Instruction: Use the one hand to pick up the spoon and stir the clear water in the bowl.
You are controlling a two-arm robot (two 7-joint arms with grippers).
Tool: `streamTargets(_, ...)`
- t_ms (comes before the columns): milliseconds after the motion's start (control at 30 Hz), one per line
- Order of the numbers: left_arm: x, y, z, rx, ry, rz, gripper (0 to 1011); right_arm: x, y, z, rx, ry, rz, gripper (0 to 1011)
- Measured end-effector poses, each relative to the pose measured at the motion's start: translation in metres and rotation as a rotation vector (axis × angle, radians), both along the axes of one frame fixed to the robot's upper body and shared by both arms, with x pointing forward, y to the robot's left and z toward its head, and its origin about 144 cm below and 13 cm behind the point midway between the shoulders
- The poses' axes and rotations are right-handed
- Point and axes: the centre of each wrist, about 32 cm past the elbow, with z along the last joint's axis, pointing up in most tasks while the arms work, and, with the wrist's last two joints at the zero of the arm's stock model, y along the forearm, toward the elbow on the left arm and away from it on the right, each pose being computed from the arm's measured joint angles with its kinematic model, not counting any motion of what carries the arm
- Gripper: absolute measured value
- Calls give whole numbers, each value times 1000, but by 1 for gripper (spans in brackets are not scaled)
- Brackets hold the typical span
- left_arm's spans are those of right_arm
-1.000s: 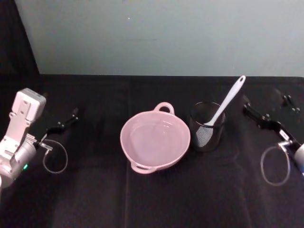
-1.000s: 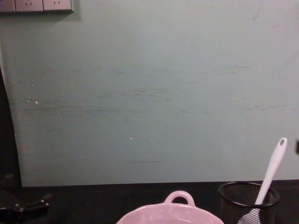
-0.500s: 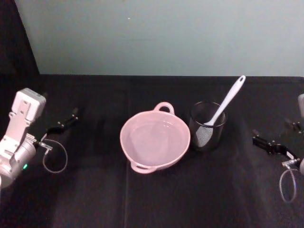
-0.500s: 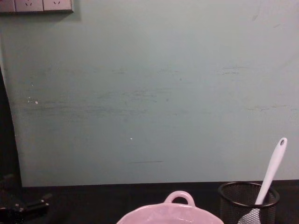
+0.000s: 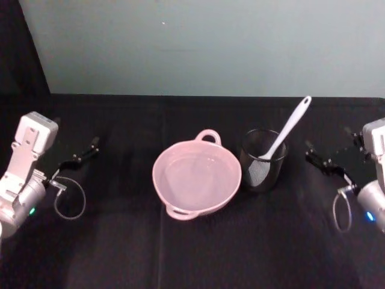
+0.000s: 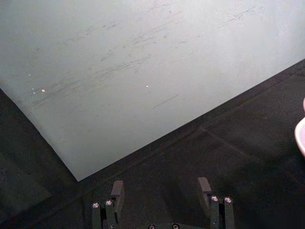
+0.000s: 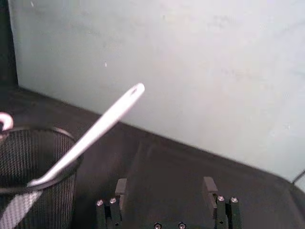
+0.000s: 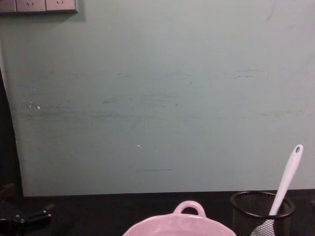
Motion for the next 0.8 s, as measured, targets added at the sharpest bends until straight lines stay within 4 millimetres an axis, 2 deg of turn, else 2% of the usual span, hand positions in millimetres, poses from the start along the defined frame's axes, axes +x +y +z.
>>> streamTargets(400,0,0,0,0,0,0,1011,13,9,-14,13,6,3,1003)
streamTargets(800,0,0,0,0,0,0,1011,13,8,-13,12,-3,5,1003)
